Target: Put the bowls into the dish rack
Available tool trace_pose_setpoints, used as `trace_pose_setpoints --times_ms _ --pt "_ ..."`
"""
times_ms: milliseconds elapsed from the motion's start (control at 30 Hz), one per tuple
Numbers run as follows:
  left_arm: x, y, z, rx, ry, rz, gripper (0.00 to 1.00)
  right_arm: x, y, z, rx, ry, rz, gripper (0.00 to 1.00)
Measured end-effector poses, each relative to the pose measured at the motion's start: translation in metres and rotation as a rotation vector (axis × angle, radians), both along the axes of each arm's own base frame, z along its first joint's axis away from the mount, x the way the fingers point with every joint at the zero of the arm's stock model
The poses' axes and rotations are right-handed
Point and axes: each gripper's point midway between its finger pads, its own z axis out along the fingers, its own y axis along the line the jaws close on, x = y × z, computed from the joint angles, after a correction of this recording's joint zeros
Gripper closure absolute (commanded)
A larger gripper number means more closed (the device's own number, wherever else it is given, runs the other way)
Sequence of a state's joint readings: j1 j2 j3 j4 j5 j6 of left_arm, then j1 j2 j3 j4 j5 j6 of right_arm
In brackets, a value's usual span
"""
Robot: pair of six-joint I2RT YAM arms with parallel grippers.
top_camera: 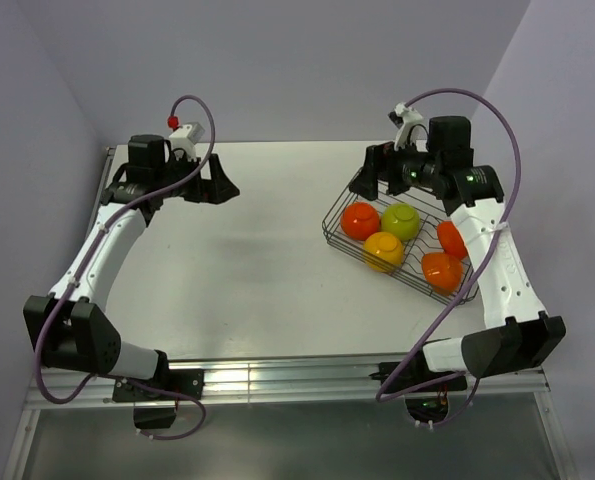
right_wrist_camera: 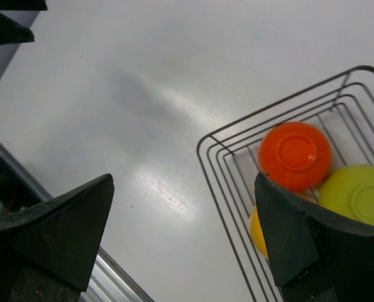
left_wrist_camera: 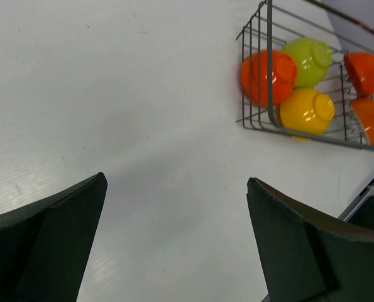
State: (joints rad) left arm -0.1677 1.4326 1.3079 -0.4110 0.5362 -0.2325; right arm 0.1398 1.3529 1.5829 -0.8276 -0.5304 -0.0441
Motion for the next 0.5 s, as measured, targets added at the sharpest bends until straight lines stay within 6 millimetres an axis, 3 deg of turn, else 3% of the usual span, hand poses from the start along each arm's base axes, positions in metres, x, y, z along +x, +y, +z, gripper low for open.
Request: trace_pose_setpoints --times_ms 133,367,500 --pt "-0.018 0.015 -0.003 0.069 -0.01 -0.055 0.01 -0.008 0.018 -0.018 0.089 0.031 0.081 0.0" --pt "-0.054 0.041 -0.038 0.189 0.004 -0.06 0.0 -0.028 0.023 -0.095 0.112 0.219 0.101 0.0" --pt "-0.063 0.05 -0.046 0.241 -0.008 -0.049 0.01 -0.04 0.022 -0.108 0.112 0.244 0.1 0.0"
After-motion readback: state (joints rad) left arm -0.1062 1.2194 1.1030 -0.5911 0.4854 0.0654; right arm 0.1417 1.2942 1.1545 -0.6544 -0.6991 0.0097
